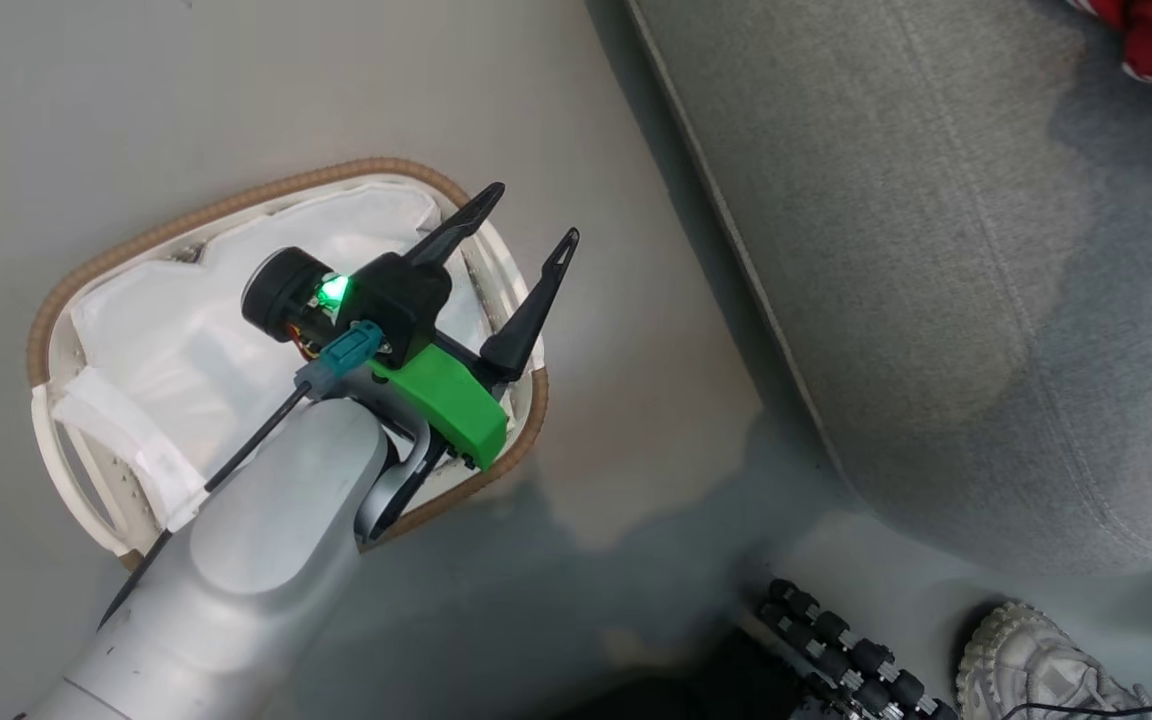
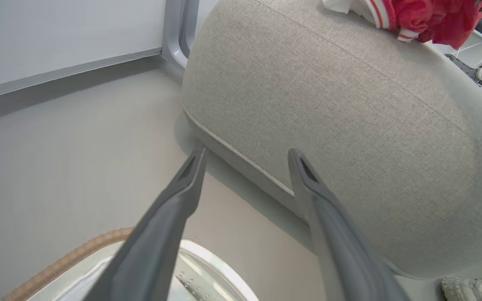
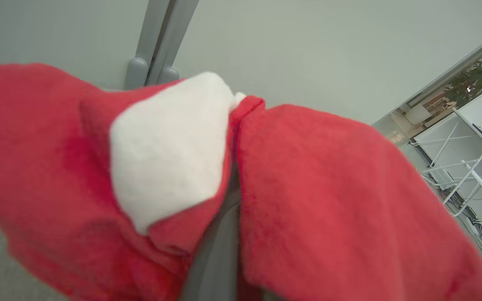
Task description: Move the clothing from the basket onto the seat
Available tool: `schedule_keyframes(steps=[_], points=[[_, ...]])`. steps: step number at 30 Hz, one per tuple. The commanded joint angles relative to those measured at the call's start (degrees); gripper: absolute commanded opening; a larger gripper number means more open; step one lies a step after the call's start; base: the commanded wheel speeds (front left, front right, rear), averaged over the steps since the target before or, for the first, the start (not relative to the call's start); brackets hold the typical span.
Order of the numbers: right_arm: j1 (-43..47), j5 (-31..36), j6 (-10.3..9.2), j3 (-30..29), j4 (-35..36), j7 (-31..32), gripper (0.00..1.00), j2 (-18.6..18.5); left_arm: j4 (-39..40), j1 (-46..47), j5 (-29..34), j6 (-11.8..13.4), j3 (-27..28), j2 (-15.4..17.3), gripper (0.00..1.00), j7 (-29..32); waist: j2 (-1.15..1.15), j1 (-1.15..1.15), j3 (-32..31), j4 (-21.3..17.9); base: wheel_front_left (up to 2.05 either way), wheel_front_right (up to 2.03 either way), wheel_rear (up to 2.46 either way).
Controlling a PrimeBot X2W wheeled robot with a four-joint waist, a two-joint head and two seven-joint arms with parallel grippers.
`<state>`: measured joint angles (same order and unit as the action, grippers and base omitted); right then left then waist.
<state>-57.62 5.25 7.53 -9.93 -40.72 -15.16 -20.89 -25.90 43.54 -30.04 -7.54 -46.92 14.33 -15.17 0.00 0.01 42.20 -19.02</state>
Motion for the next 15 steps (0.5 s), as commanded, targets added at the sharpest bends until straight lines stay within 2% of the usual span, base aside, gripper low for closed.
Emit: schedule_keyframes(steps=[1,7,13,14,15], points=[[0.7,0.6,-0.08,-1.0,-1.0,0.0,0.00,0.9,0.4,1.2,0.6,0.1,0.4,0.9,1.00,0.0,0.00,-0.01,5.2,3.6,0.00,0.00,0.00],[2.5,2.7,-0.08,-6.9,-2.9,0.1,0.00,4.0,0.6,0.6,1.0,0.1,1.0,1.3,1.00,0.0,0.00,-0.01,6.5,3.8,0.00,0.00,0.00],[5.5,4.0,-0.04,-10.8,0.5,0.2,0.00,6.1,0.6,0.0,1.1,0.1,1.2,0.2,1.00,0.0,0.00,-0.01,3.8,3.6,0.00,0.00,0.00],[6.1,4.1,-0.04,-11.5,1.5,0.2,0.42,6.3,0.4,-0.2,0.9,0.1,1.2,0.0,1.00,0.0,0.00,-0.01,3.1,3.5,0.00,0.00,0.00],[6.7,4.0,-0.05,-12.0,2.3,0.2,0.89,6.5,0.4,-0.3,0.9,0.1,1.1,-0.2,1.00,0.0,0.00,-0.01,2.5,3.5,0.00,0.00,0.00]])
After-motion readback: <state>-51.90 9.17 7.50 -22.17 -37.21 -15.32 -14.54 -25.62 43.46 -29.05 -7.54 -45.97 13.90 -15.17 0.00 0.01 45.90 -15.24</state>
